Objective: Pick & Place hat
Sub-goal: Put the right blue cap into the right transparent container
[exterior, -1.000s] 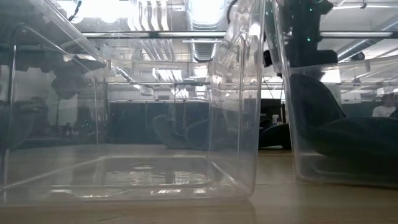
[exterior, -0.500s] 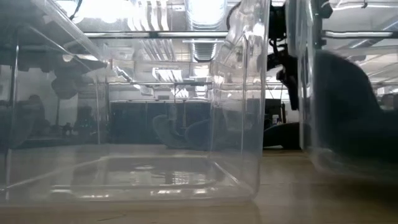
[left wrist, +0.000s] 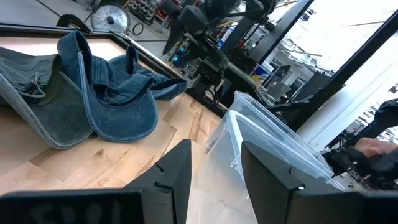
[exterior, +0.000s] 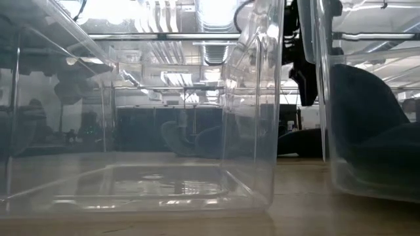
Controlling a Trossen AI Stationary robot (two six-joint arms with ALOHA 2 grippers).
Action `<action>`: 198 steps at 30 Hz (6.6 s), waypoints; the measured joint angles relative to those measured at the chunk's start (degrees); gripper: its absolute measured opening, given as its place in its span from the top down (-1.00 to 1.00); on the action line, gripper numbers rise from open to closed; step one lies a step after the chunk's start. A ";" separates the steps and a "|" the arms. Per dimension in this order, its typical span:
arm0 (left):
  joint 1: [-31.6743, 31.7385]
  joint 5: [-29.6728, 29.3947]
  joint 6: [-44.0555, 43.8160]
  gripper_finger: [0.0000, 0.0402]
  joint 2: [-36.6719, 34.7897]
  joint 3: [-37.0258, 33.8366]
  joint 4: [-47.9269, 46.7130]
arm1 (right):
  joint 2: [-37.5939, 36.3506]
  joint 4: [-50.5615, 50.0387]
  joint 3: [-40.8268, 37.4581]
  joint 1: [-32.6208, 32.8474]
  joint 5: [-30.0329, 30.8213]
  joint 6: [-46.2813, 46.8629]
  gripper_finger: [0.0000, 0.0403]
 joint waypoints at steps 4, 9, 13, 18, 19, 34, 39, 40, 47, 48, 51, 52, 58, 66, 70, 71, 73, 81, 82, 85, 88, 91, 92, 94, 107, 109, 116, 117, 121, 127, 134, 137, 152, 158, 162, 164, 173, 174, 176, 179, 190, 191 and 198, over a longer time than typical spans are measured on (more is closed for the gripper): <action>0.01 -0.02 0.02 0.34 0.01 0.00 0.00 | 0.02 1.91 0.09 -5.12 -0.90 -3.64 -0.01; 0.02 -0.01 -0.02 0.34 0.02 0.00 0.02 | 0.02 5.78 0.49 -12.42 -2.83 -6.52 -0.01; 0.01 -0.02 -0.02 0.34 0.00 0.00 0.02 | 0.97 7.70 0.49 -17.33 -4.11 -9.30 -0.01; 0.02 0.00 0.07 0.34 0.00 0.00 0.00 | 5.45 9.01 1.15 -21.01 -6.62 -11.32 -0.01; 0.02 0.00 0.07 0.34 0.02 0.00 0.00 | 6.92 8.50 1.73 -21.27 -6.82 -11.57 -0.01; 0.01 0.00 0.33 0.34 0.00 0.00 0.00 | 22.09 -9.37 19.04 -21.45 -4.81 -15.14 -0.01; 0.02 0.00 0.37 0.34 0.01 0.00 0.00 | 22.05 -14.28 24.81 -22.59 -5.54 -15.53 -0.01; 0.00 0.00 0.37 0.34 0.02 0.00 0.00 | 22.05 -14.42 25.58 -23.16 -6.15 -15.44 -0.01; 0.00 0.00 0.37 0.34 0.01 0.00 -0.09 | 24.02 -19.95 27.47 -26.50 -13.74 -12.72 -0.01; 0.02 0.00 0.39 0.34 0.01 0.00 -0.12 | 23.95 -19.61 27.18 -26.64 -13.84 -12.69 -0.01; 0.00 0.02 0.39 0.34 0.02 0.00 -0.49 | 24.03 -19.94 25.90 -27.08 -13.89 -12.20 -0.01; 0.01 0.02 0.39 0.34 0.02 0.00 -0.58 | 24.09 -19.85 25.60 -27.31 -13.88 -11.84 -0.01; 0.00 0.18 0.81 0.34 0.00 0.00 -0.87 | 24.08 -18.33 23.97 -27.89 -13.90 -12.26 -0.01; 0.00 0.44 0.83 0.34 0.00 0.00 -1.33 | 24.06 -13.94 18.88 -27.83 -13.42 -14.94 -0.01; 0.02 0.44 0.81 0.34 0.02 0.00 -1.35 | 24.06 -12.44 16.77 -27.85 -12.19 -15.46 -0.01; 0.02 0.44 0.81 0.34 0.00 0.00 -1.36 | 24.06 -12.16 16.43 -27.85 -12.16 -15.75 -0.01; 0.01 0.44 0.81 0.34 0.00 0.00 -1.36 | 24.06 -11.53 15.84 -27.89 -12.11 -15.76 -0.01; 0.01 0.46 1.20 0.34 0.01 0.00 -1.38 | 23.31 -11.46 15.80 -27.91 -3.14 -15.23 -0.01; 0.00 0.46 1.25 0.34 0.00 0.00 -1.38 | 23.09 -11.43 15.99 -27.93 -3.03 -15.22 -0.01; 0.02 0.46 1.29 0.34 0.01 0.00 -1.38 | 22.93 -11.42 16.60 -27.98 -0.34 -14.77 -0.01; 0.01 0.46 1.29 0.34 0.01 0.00 -1.38 | 22.93 -11.60 16.63 -28.42 0.14 -14.82 -0.01; 0.00 0.46 1.27 0.34 0.02 0.00 -1.36 | 22.93 -12.20 16.12 -29.32 0.50 -14.90 -0.01; 0.00 0.46 1.27 0.34 0.02 0.00 -1.36 | 22.93 -12.61 16.01 -29.71 1.21 -14.92 -0.01; 0.01 0.46 1.27 0.34 0.00 0.00 -1.36 | 22.91 -12.83 15.80 -30.68 2.18 -14.92 -0.01; 0.01 0.46 1.54 0.34 0.00 0.00 -1.35 | 22.86 -11.94 13.48 -32.37 -1.17 -17.26 -0.01; 0.01 0.46 1.98 0.34 0.01 0.00 -1.35 | 22.86 -12.32 13.24 -32.37 -1.20 -17.21 -0.01; 0.02 0.46 2.29 0.34 0.01 0.00 -1.34 | 22.05 -15.29 13.47 -31.38 -1.28 -17.10 -0.01; 0.02 0.46 2.29 0.34 0.02 0.00 -1.36 | 21.73 -15.38 13.47 -31.04 -1.26 -17.46 -0.01; 0.02 0.46 2.67 0.34 0.02 0.00 -1.36 | 21.18 -12.98 13.10 -29.46 -0.19 -21.11 -0.01; 0.01 0.46 2.78 0.34 0.02 0.00 -1.36 | 21.33 -8.16 11.38 -27.79 3.92 -30.34 -0.01; 0.00 0.45 2.92 0.34 0.00 0.00 -1.36 | 21.33 -7.25 9.91 -27.67 5.83 -29.80 -0.01; 0.02 0.46 3.24 0.34 0.02 0.00 -1.36 | 21.33 -7.06 8.78 -27.49 4.46 -31.11 -0.01; 0.01 0.02 4.08 0.34 0.00 0.00 -1.38 | 21.35 -3.77 8.08 -27.41 4.18 -32.22 0.49; 0.02 0.02 4.33 0.34 0.02 0.00 -1.36 | 21.35 -4.36 8.29 -27.33 6.92 -29.98 0.93; 0.01 0.02 4.33 0.34 0.00 0.00 -1.36 | 20.64 -7.96 10.18 -27.31 11.51 -26.58 0.94; 0.01 0.02 4.31 0.34 0.01 0.00 -1.36 | 19.30 -9.64 11.41 -27.27 11.80 -25.68 0.95; 0.00 -0.17 3.78 0.34 0.00 0.00 -1.07 | 11.09 -17.17 16.35 -24.13 11.67 -20.28 0.96; 0.01 -0.20 3.79 0.34 0.01 0.00 -1.07 | 10.27 -18.11 16.80 -23.68 11.89 -19.53 0.96; 0.02 -0.20 4.01 0.34 0.00 0.00 -1.02 | 8.45 -19.41 17.89 -22.67 12.92 -17.64 0.96; 0.02 -0.96 4.20 0.34 0.00 0.00 -0.74 | 5.74 -20.08 19.52 -21.38 15.47 -14.69 0.96; 0.02 -7.21 4.27 0.34 0.02 0.00 7.20 | -2.55 -20.05 27.28 -15.84 21.10 -6.67 0.96; 0.02 -7.62 5.25 0.34 0.01 0.00 8.76 | -2.92 -20.05 28.14 -15.18 21.10 -6.49 0.96; 0.02 -13.40 10.44 0.34 0.02 0.00 16.49 | -3.43 -19.49 34.49 -10.25 20.82 -5.02 0.96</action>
